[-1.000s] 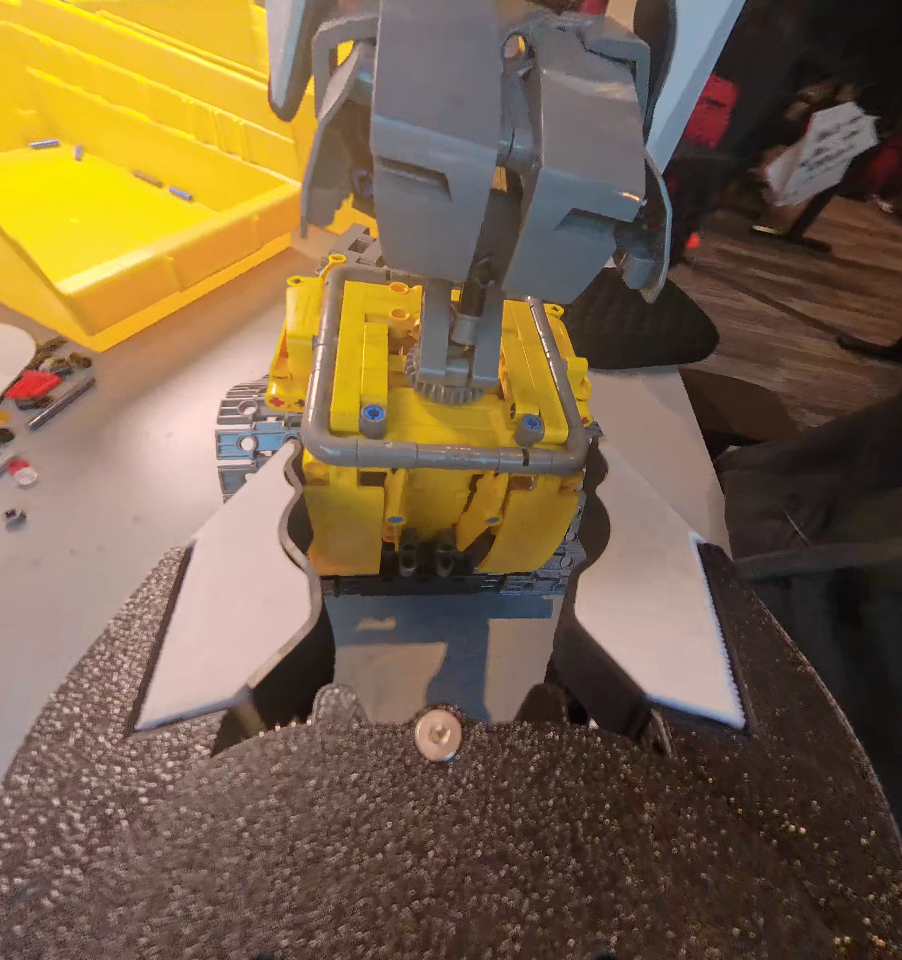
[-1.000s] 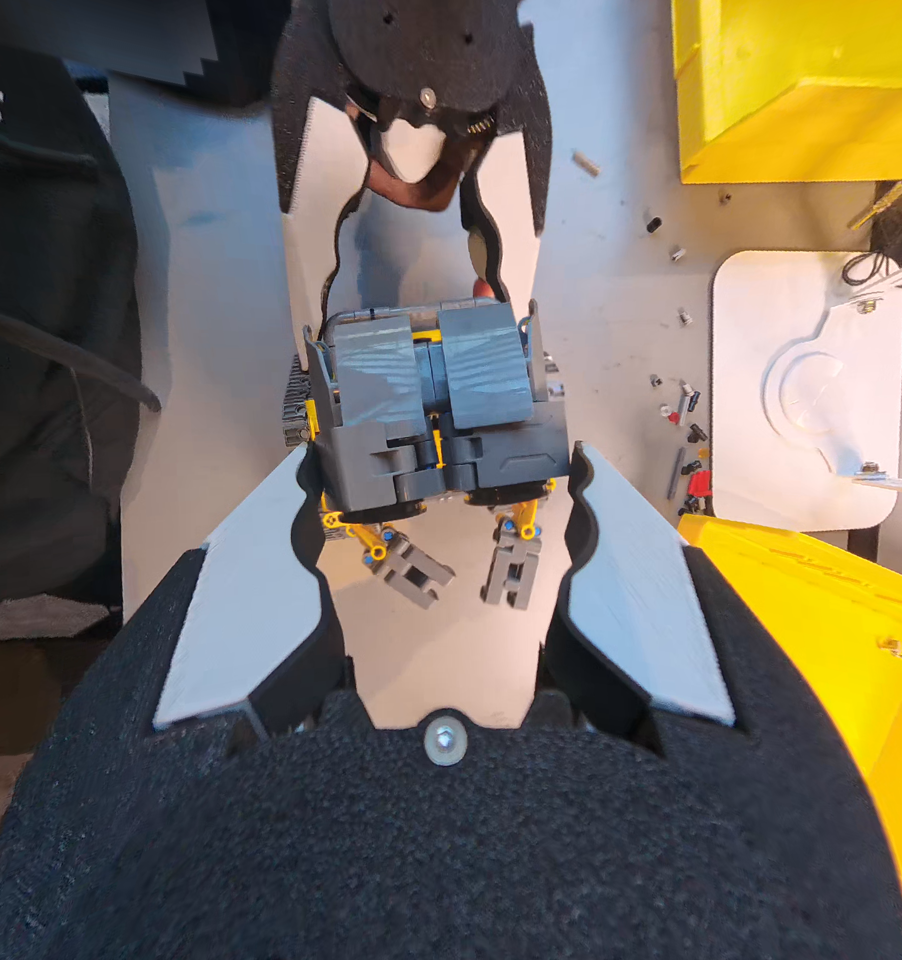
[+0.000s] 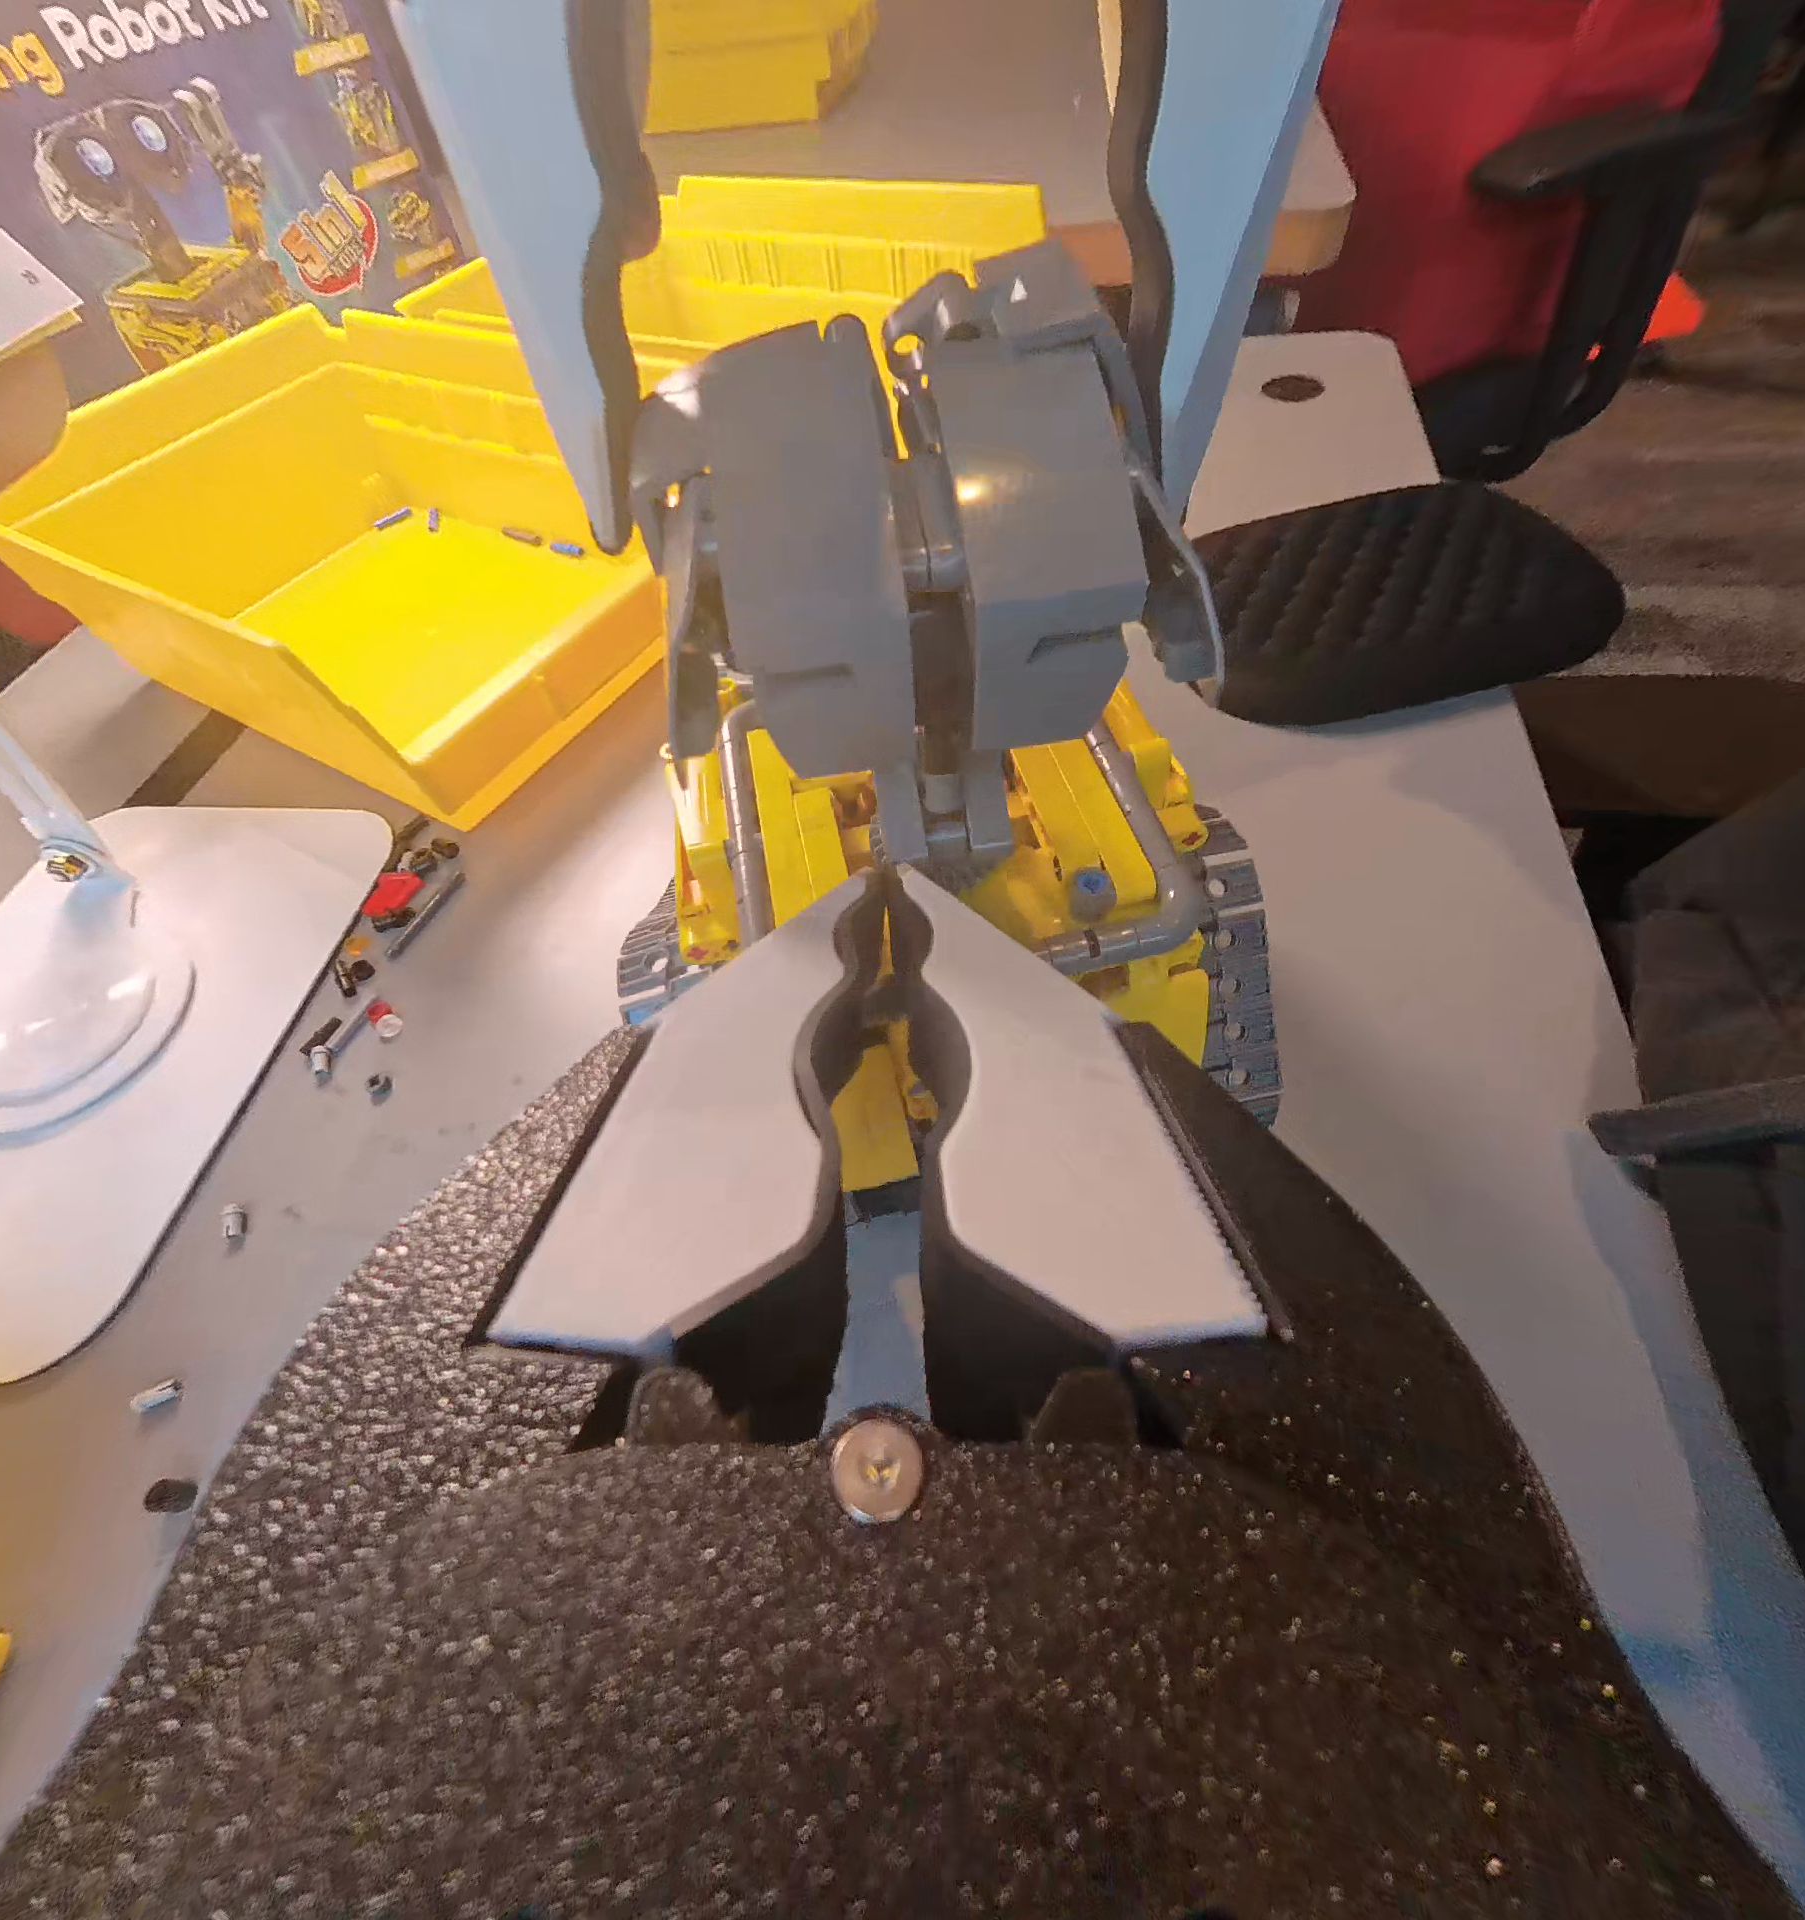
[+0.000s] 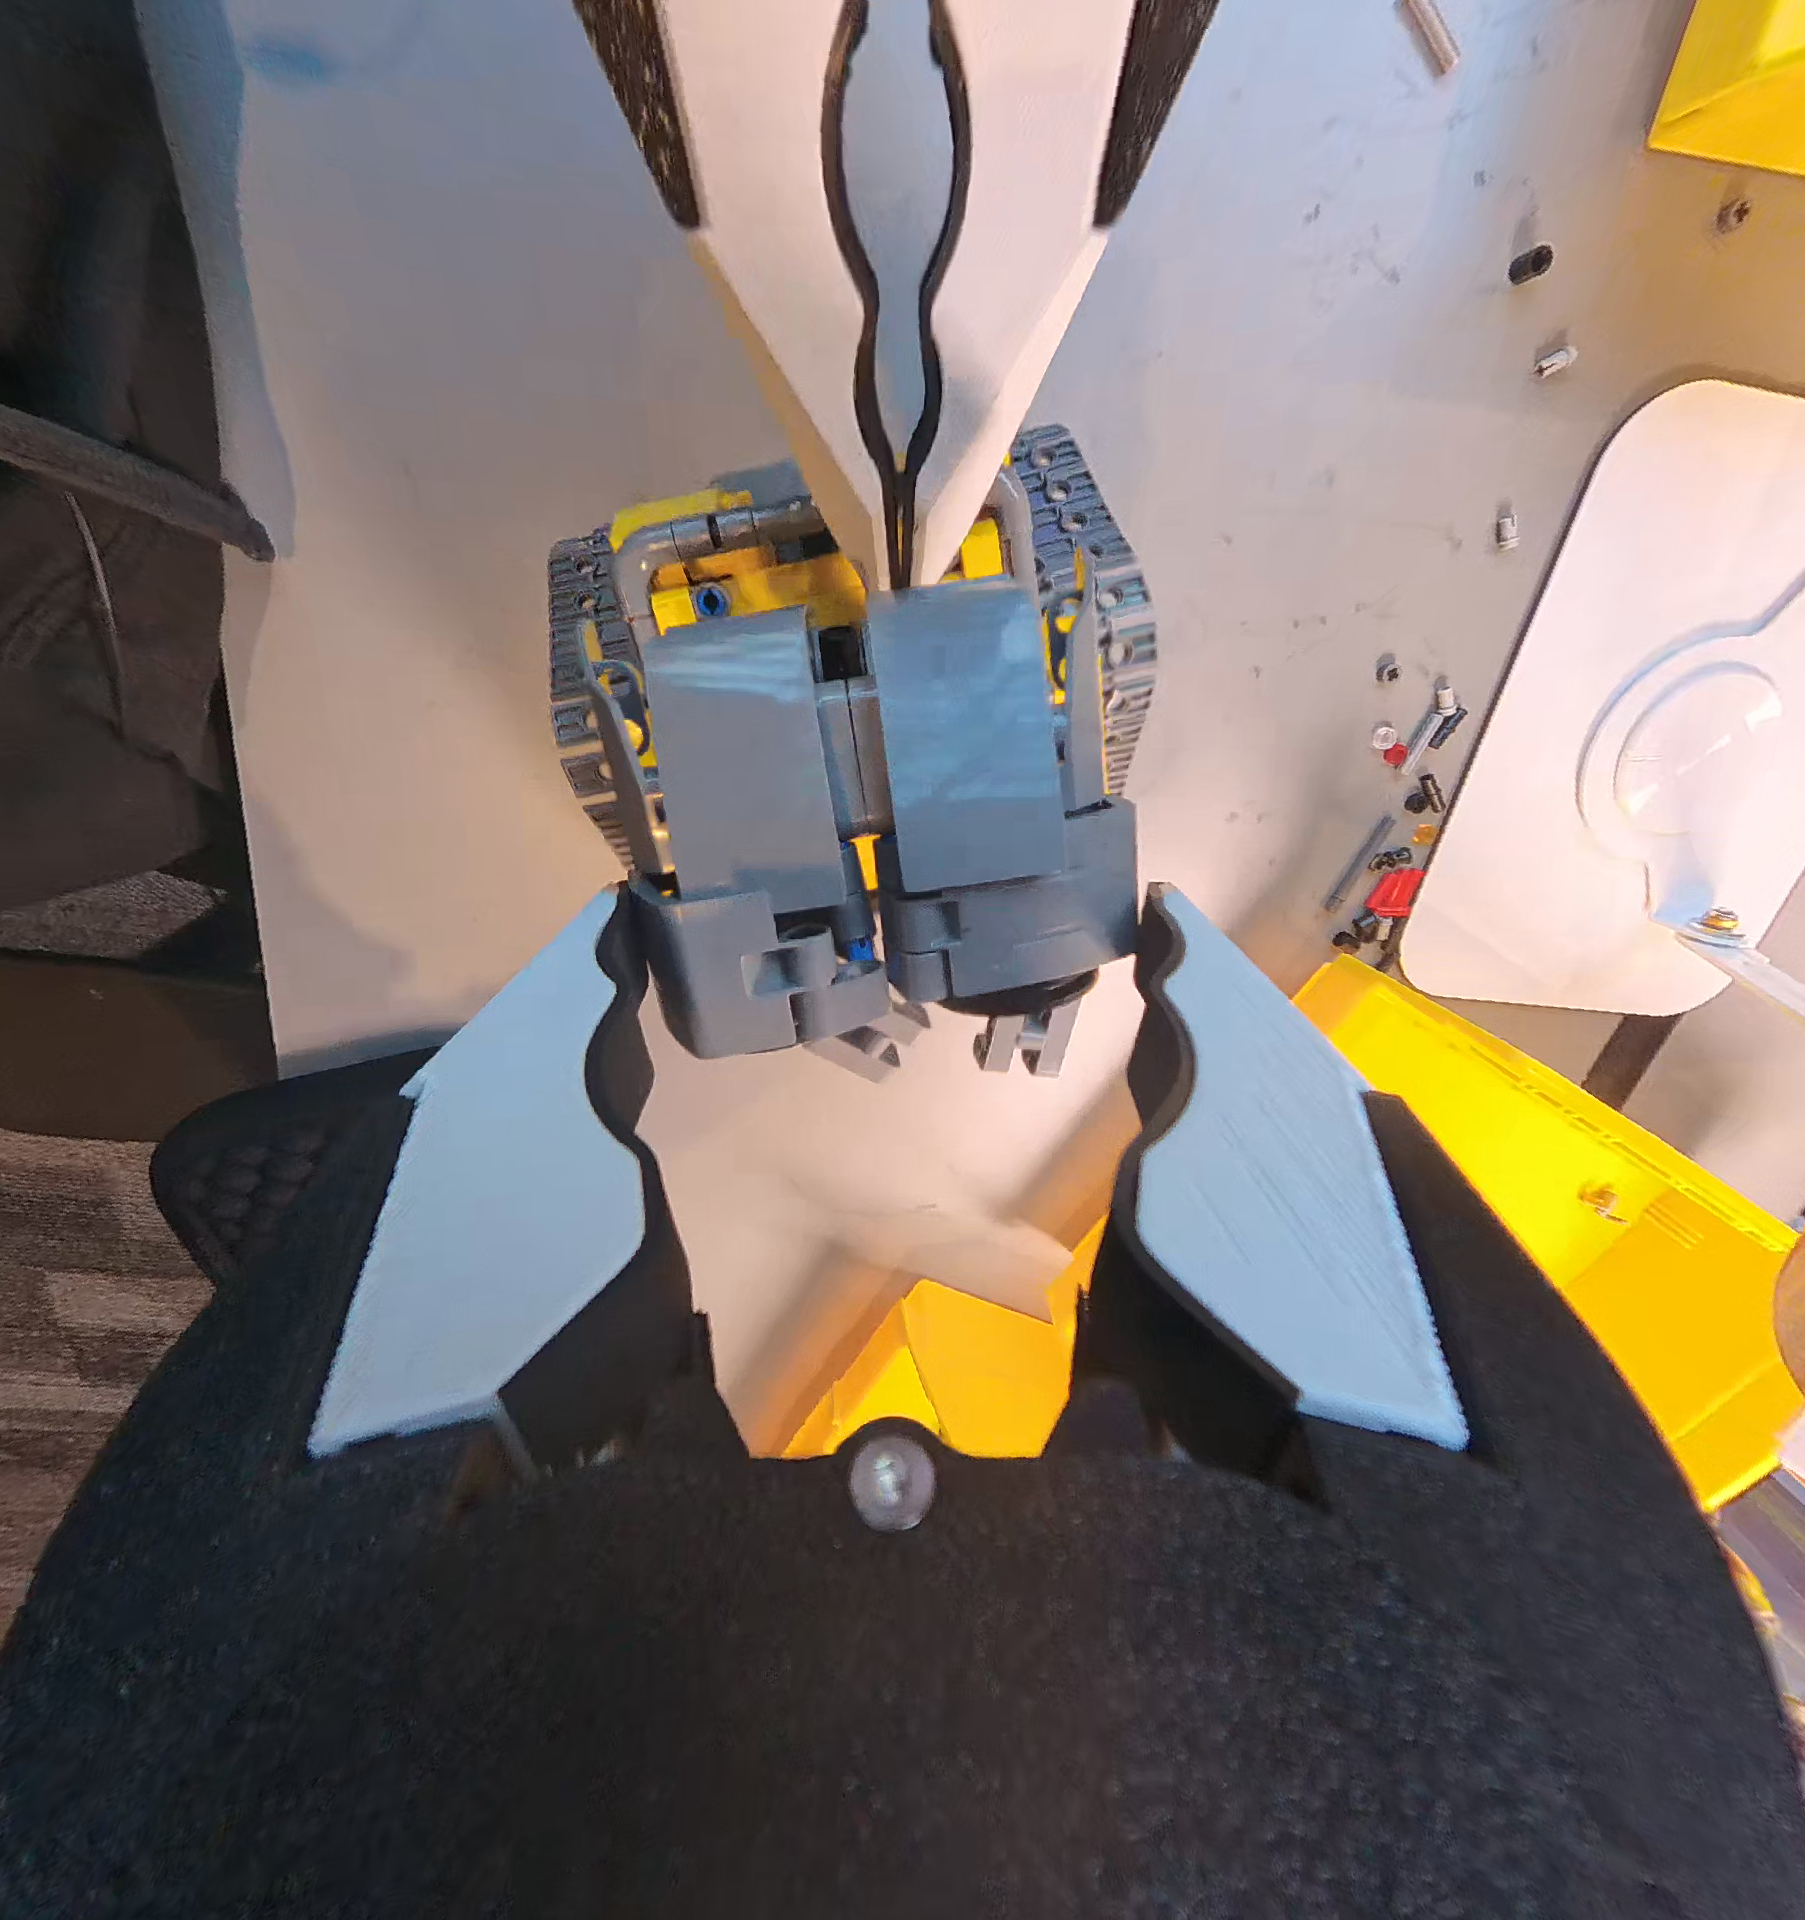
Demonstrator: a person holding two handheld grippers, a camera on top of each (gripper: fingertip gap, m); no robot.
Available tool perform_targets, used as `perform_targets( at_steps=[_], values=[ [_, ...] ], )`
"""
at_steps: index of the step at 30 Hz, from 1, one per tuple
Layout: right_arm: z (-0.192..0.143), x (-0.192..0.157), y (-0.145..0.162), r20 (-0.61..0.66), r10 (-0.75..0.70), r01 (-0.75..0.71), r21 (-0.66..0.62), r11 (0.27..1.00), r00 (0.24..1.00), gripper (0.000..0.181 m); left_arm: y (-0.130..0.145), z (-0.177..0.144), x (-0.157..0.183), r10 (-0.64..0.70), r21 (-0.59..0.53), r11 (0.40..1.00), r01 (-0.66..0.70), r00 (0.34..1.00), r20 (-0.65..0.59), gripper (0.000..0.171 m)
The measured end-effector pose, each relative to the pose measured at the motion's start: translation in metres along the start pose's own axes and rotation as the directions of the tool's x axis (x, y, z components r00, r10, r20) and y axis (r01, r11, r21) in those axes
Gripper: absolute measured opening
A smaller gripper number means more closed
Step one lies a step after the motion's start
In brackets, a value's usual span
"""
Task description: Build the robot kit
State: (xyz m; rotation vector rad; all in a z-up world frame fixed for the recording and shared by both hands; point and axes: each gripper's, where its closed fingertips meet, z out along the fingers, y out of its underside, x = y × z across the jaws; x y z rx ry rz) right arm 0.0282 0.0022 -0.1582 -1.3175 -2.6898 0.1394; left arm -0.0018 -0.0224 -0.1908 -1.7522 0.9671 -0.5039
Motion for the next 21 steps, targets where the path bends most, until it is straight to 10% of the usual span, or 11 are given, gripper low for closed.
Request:
perform_targets(
  at_steps=[21],
  values=[
    [0.003,-0.003,0.012,0.026,0.053,-0.054,0.034,0.998,0.998,0.097,0.002,0.015,0.008,0.015,-0.136,0.99,-0.02,0.999,-0.041,0.0]
  ],
)
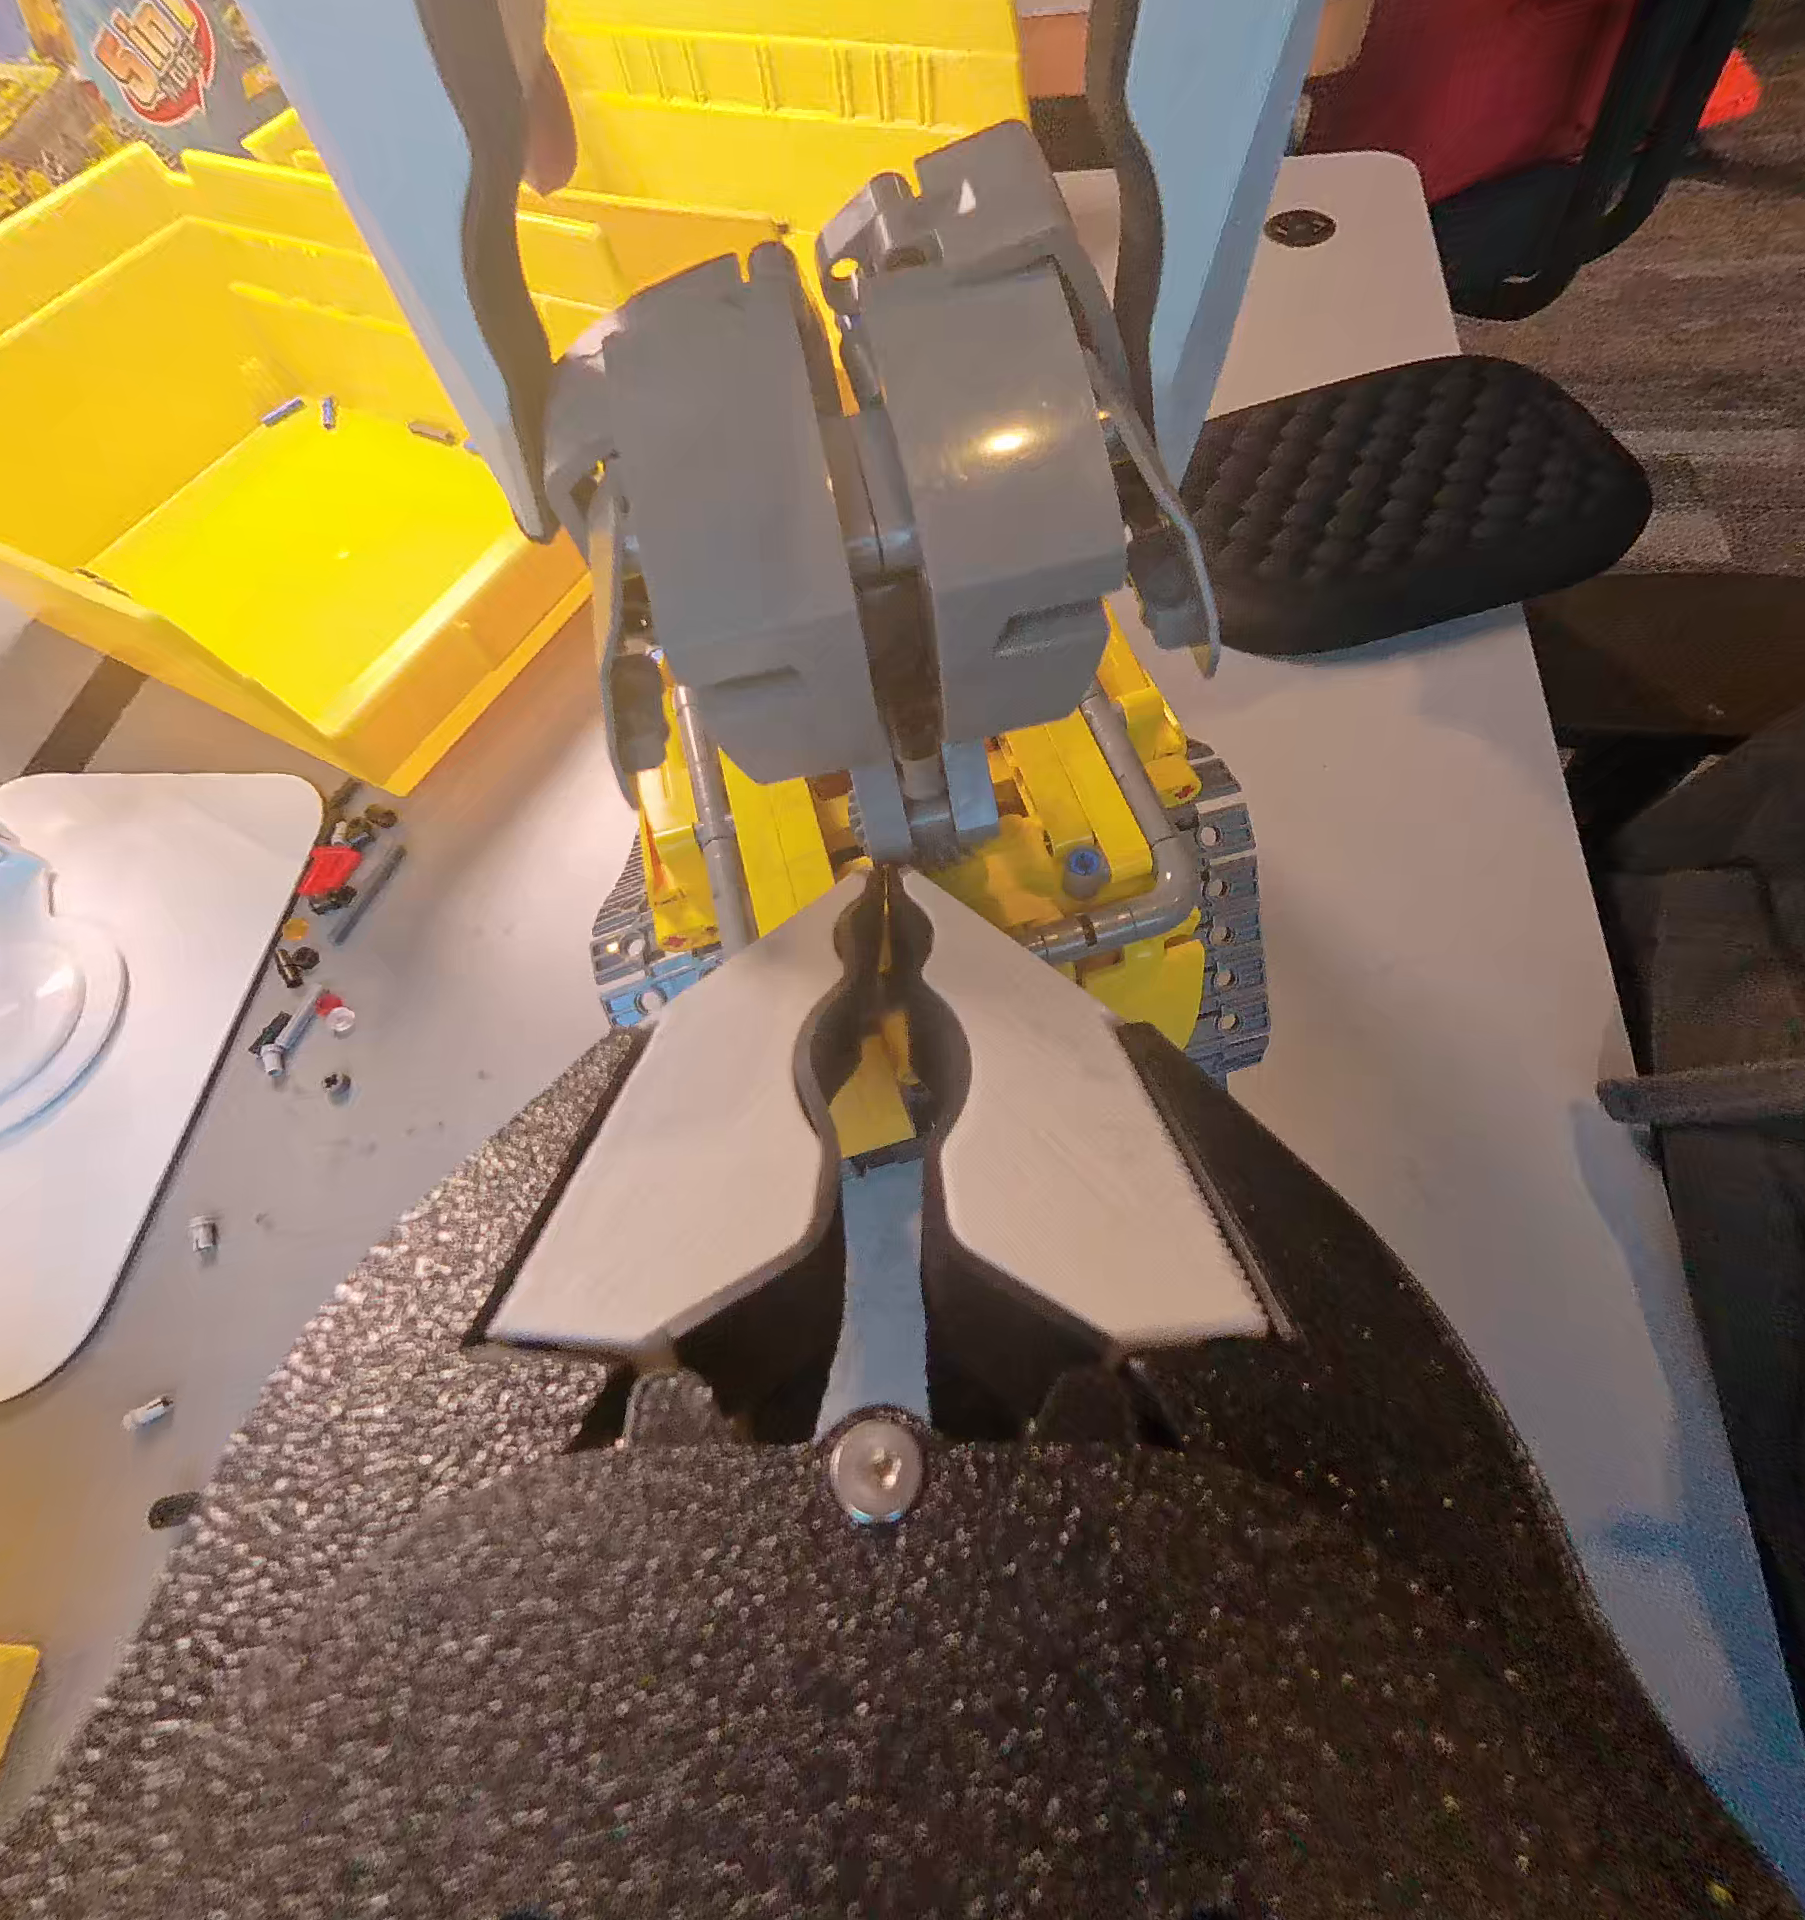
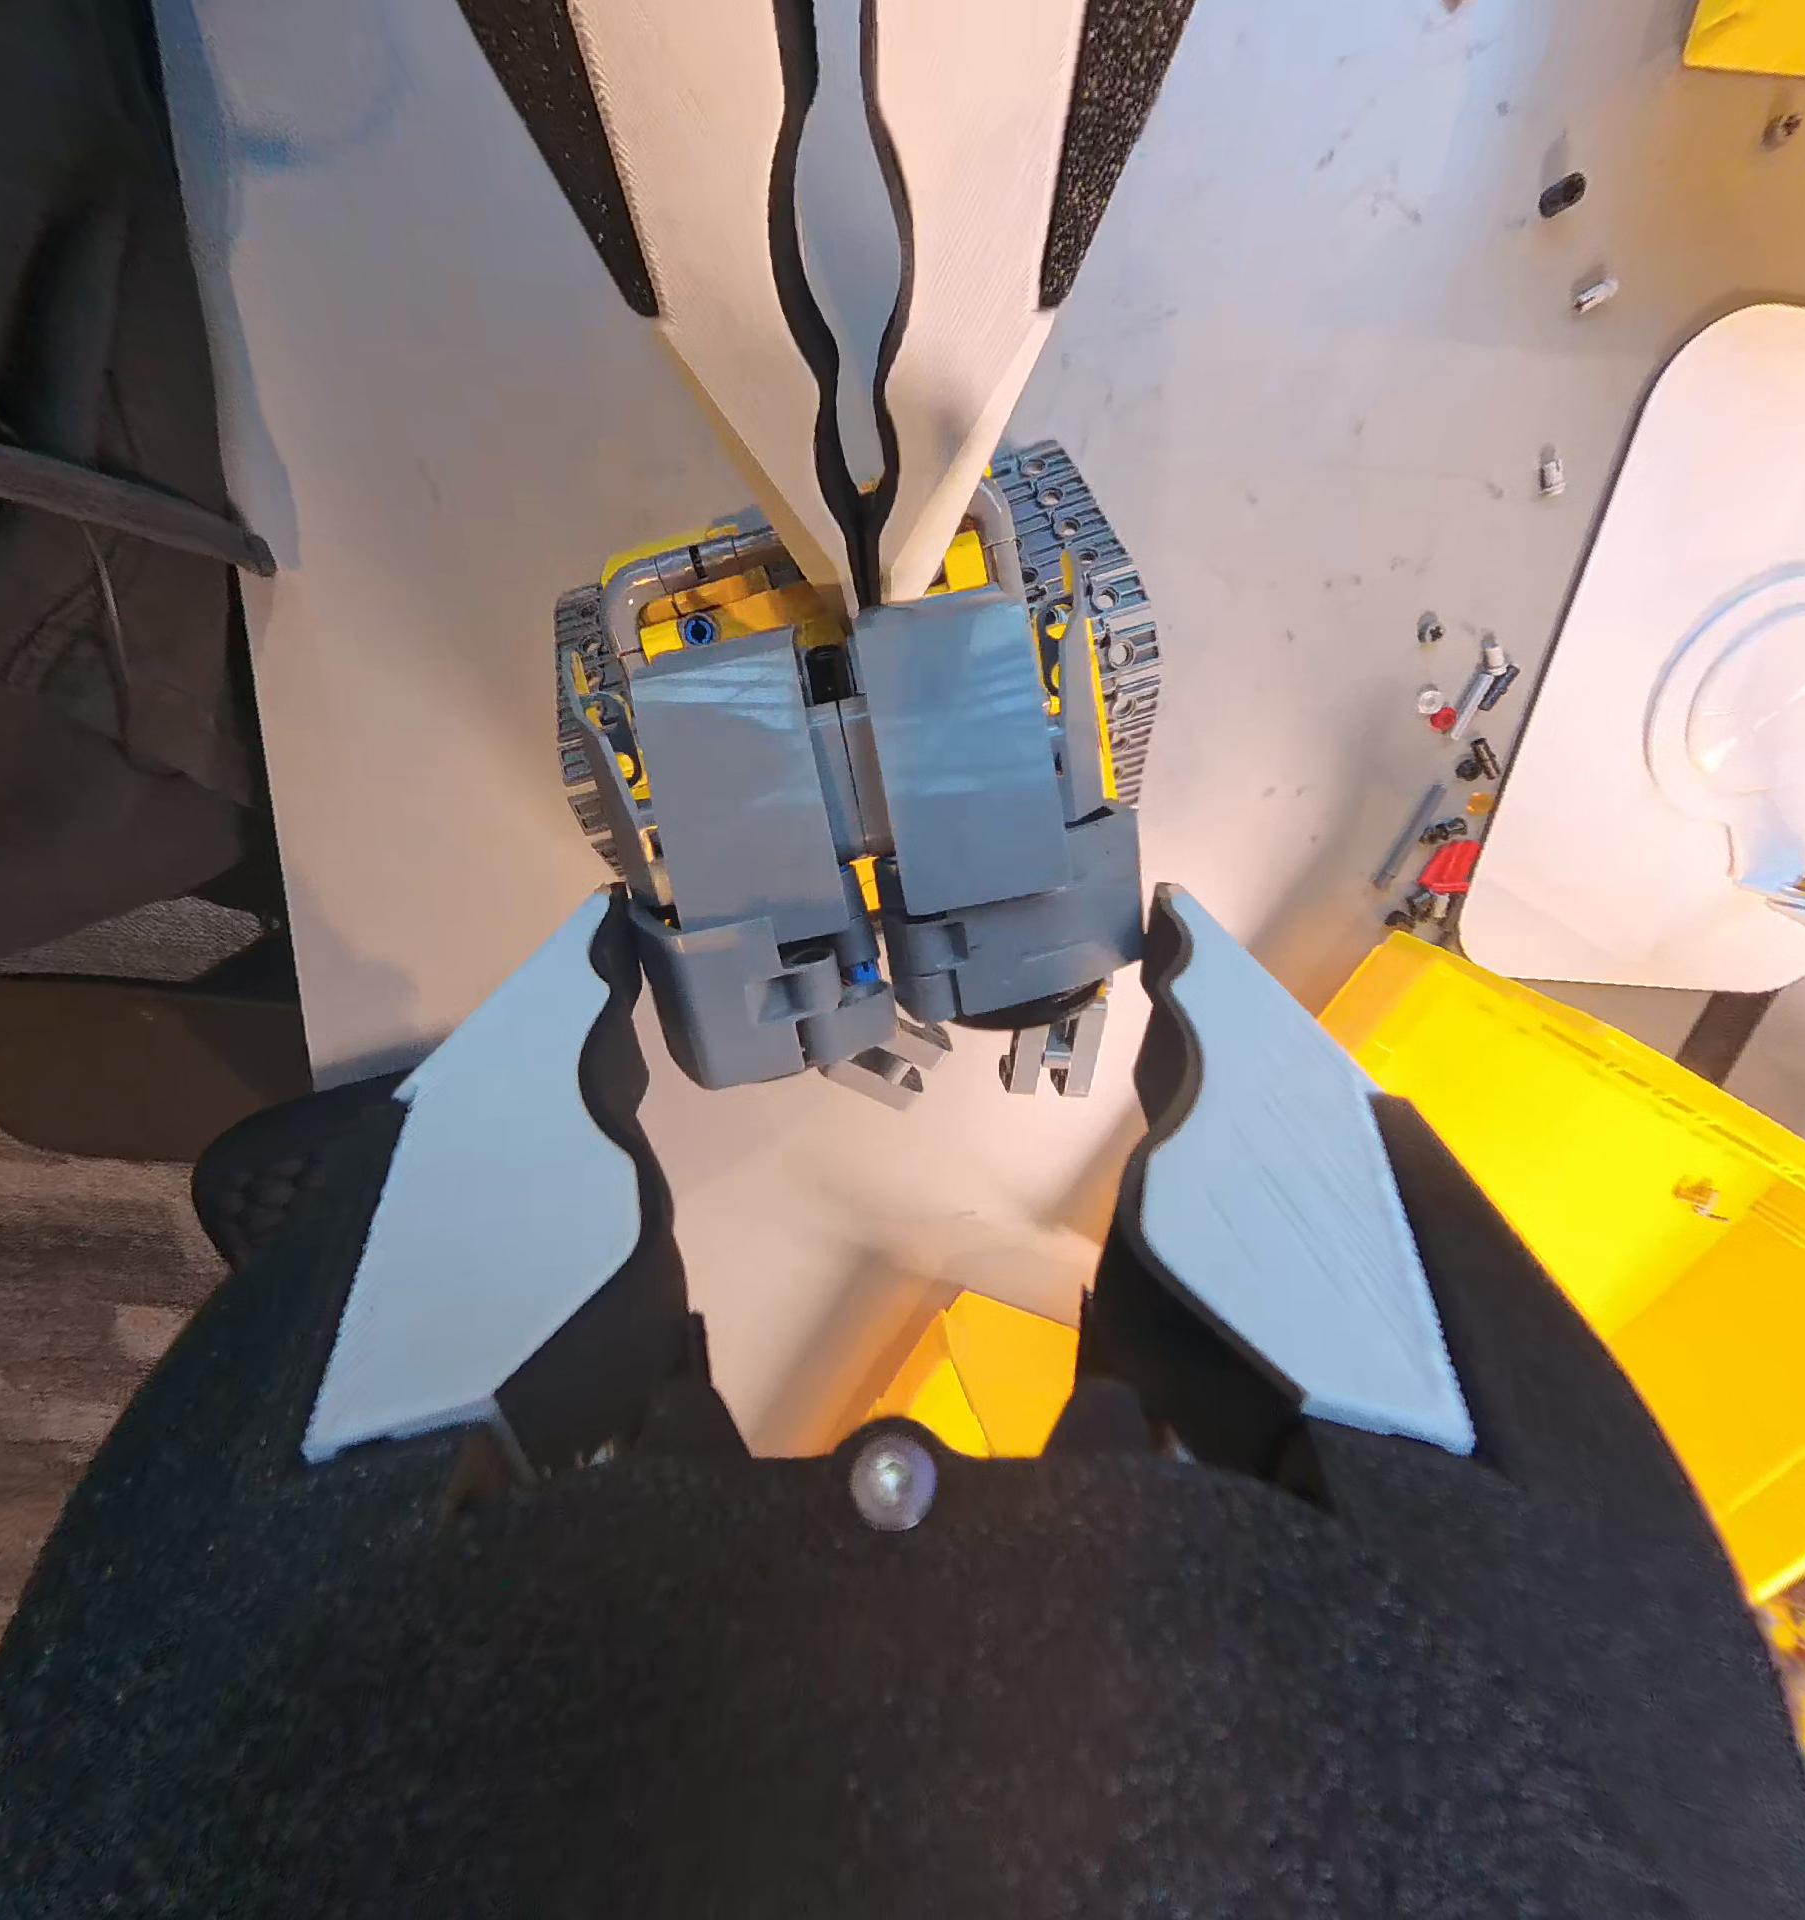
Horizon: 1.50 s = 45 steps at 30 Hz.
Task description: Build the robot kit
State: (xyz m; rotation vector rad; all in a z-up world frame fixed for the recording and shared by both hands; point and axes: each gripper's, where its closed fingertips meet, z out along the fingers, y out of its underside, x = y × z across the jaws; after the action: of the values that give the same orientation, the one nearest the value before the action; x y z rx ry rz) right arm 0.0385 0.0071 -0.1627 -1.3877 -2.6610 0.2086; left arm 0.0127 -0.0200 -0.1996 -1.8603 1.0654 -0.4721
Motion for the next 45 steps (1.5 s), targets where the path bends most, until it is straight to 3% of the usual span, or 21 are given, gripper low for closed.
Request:
perform_targets(
  at_steps=[3,7,15,21,24,34,39,45],
  values=[
    [0.001,0.0,0.005,0.005,0.002,-0.002,-0.018,1.0,1.0,0.097,-0.001,-0.01,0.002,0.01,0.024,1.0,-0.01,1.0,-0.025,0.01],
    [0.001,0.0,0.005,0.019,0.025,-0.025,0.014,1.0,1.0,0.097,-0.013,-0.016,-0.006,-0.06,0.102,0.993,0.06,0.998,-0.004,0.007],
    [-0.002,0.002,-0.007,0.043,0.075,-0.081,0.154,0.985,0.996,0.098,-0.005,-0.003,-0.003,-0.038,0.057,0.998,0.033,0.996,0.086,0.0],
    [0.004,-0.003,-0.022,0.131,0.145,-0.18,0.321,0.93,0.981,0.1,0.0,0.004,-0.005,0.047,-0.02,0.999,-0.044,0.982,0.182,0.0],
    [0.004,-0.001,-0.024,0.108,0.147,-0.176,0.369,0.912,0.983,0.101,0.0,0.005,-0.006,0.068,-0.049,0.997,-0.059,0.978,0.197,0.0],
    [0.003,0.028,-0.016,0.147,0.319,-0.35,0.439,0.827,0.936,0.099,-0.003,0.016,-0.034,0.148,-0.042,0.989,-0.144,0.981,0.127,0.0],
    [0.003,0.048,-0.011,0.138,0.416,-0.432,0.436,0.789,0.899,0.099,-0.003,0.02,-0.053,0.13,0.038,0.991,-0.131,0.991,0.035,0.0],
    [0.004,0.067,-0.009,0.131,0.507,-0.51,0.427,0.747,0.852,0.099,-0.002,0.023,-0.074,0.138,0.038,0.99,-0.138,0.99,0.015,0.0]
  ],
)
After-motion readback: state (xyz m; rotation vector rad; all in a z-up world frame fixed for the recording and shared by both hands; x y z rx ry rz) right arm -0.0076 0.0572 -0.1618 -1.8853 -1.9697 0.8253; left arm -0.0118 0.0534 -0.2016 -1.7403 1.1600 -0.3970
